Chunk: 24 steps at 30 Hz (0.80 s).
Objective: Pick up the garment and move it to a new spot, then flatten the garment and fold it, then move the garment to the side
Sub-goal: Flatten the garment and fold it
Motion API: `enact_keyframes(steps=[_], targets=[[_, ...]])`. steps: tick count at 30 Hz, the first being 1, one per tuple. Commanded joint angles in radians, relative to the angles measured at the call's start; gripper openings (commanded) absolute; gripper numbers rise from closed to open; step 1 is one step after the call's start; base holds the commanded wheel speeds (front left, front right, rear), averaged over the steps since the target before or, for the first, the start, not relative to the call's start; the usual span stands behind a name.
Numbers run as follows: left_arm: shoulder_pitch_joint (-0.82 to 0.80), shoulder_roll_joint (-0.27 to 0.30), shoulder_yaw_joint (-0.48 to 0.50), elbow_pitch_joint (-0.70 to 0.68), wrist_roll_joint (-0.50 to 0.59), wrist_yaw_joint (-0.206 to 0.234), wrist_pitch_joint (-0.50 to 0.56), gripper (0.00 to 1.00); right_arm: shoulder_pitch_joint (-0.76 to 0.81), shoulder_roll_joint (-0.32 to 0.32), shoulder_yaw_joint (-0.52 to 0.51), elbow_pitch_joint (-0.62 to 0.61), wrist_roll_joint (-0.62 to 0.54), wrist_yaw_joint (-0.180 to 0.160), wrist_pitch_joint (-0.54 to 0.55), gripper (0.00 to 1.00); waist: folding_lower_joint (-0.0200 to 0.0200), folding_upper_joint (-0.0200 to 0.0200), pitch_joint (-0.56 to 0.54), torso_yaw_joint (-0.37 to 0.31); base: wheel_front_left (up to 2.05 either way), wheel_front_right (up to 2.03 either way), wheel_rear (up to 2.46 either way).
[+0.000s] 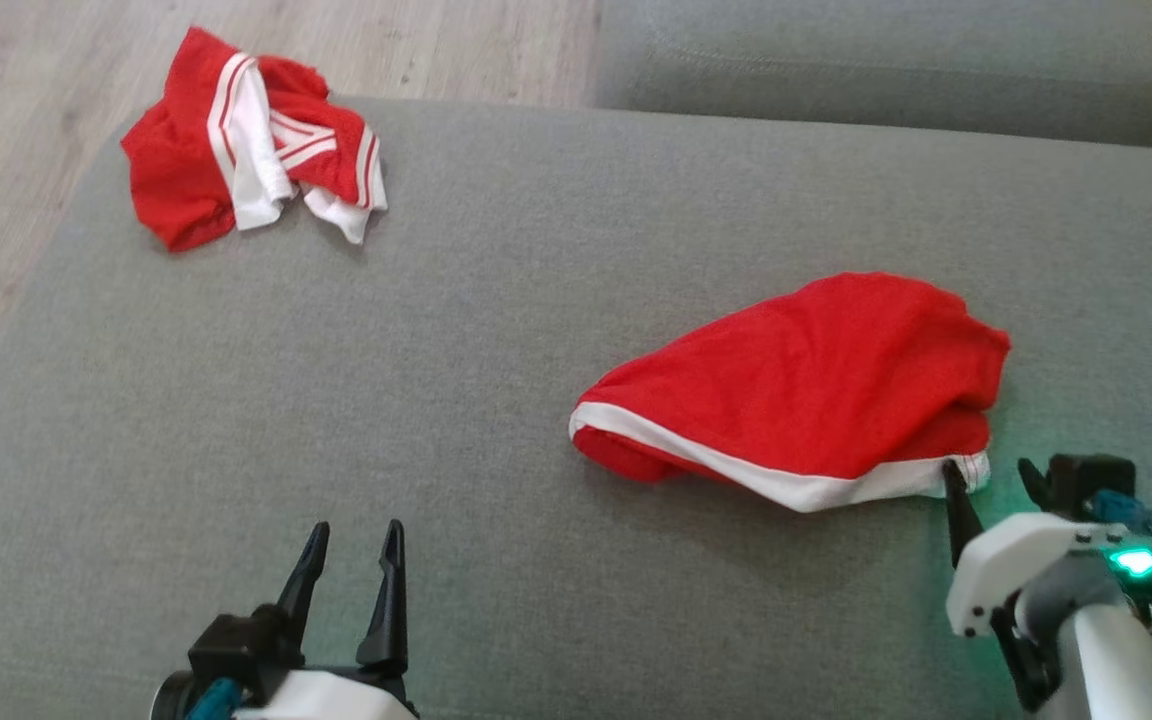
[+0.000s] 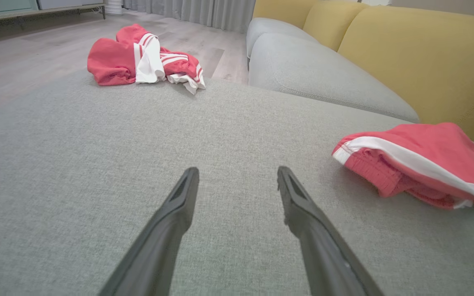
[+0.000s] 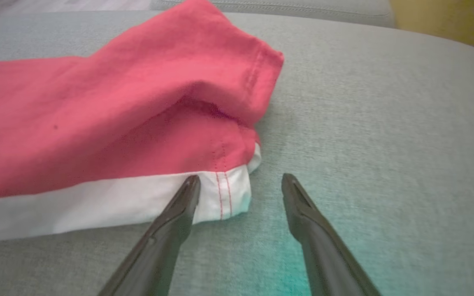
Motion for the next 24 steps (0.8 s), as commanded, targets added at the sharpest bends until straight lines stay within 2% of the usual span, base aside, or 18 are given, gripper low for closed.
enact_keyframes(steps=[1,10,11,12,13,14,17,18,20,24], targets=[[-0.049,0.008,0.036,-0.02,0.013,-0.003,-0.01,1.0,-0.049,-0.006,0.028,-0.018,-0.001,0.008,-0.015,1.0,-0.0002,0.0,0.006,0.005,0.0,0.0,0.0],[-0.052,0.008,0.03,-0.014,0.016,-0.001,-0.009,1.0,-0.089,-0.006,0.086,0.093,0.019,0.008,-0.052,0.98,-0.0002,0.0,0.008,-0.001,0.0,0.0,0.0],[-0.052,0.009,0.029,-0.014,0.015,-0.001,-0.009,1.0,-0.09,-0.006,0.094,0.101,0.025,0.008,-0.057,0.91,-0.0002,0.0,0.006,-0.003,0.0,0.0,0.0],[-0.052,0.009,0.029,-0.014,0.015,0.0,-0.009,1.0,-0.09,-0.006,0.105,0.107,0.036,0.008,-0.062,0.75,-0.0002,0.0,0.004,-0.004,0.0,0.0,0.0],[-0.05,0.01,0.029,-0.014,0.015,0.0,-0.009,1.0,-0.09,-0.006,0.116,0.114,0.046,0.008,-0.067,0.5,-0.0002,0.0,0.003,-0.006,0.0,0.0,0.0],[-0.049,0.01,0.028,-0.014,0.015,0.001,-0.009,1.0,-0.089,-0.006,0.126,0.12,0.057,0.008,-0.071,0.42,-0.0002,0.0,0.001,-0.009,0.0,0.0,0.0],[-0.046,0.012,0.025,-0.014,0.014,0.002,-0.007,1.0,-0.095,-0.006,0.148,0.141,0.076,0.008,-0.083,0.29,-0.0002,0.0,-0.002,-0.014,0.0,0.0,0.0],[-0.046,0.012,0.025,-0.014,0.014,0.002,-0.007,1.0,-0.095,-0.006,0.148,0.141,0.076,0.008,-0.083,0.29,-0.0002,0.0,-0.002,-0.014,0.0,0.0,0.0],[-0.046,0.012,0.023,-0.015,0.014,0.003,-0.006,1.0,-0.101,-0.006,0.156,0.151,0.077,0.008,-0.093,0.17,-0.0002,0.0,-0.004,-0.017,0.0,0.0,0.0],[-0.044,0.015,0.02,-0.019,0.014,0.005,-0.004,1.0,-0.114,-0.006,0.152,0.165,0.073,0.008,-0.121,0.0,-0.0002,0.0,-0.007,-0.02,0.0,0.0,0.0]])
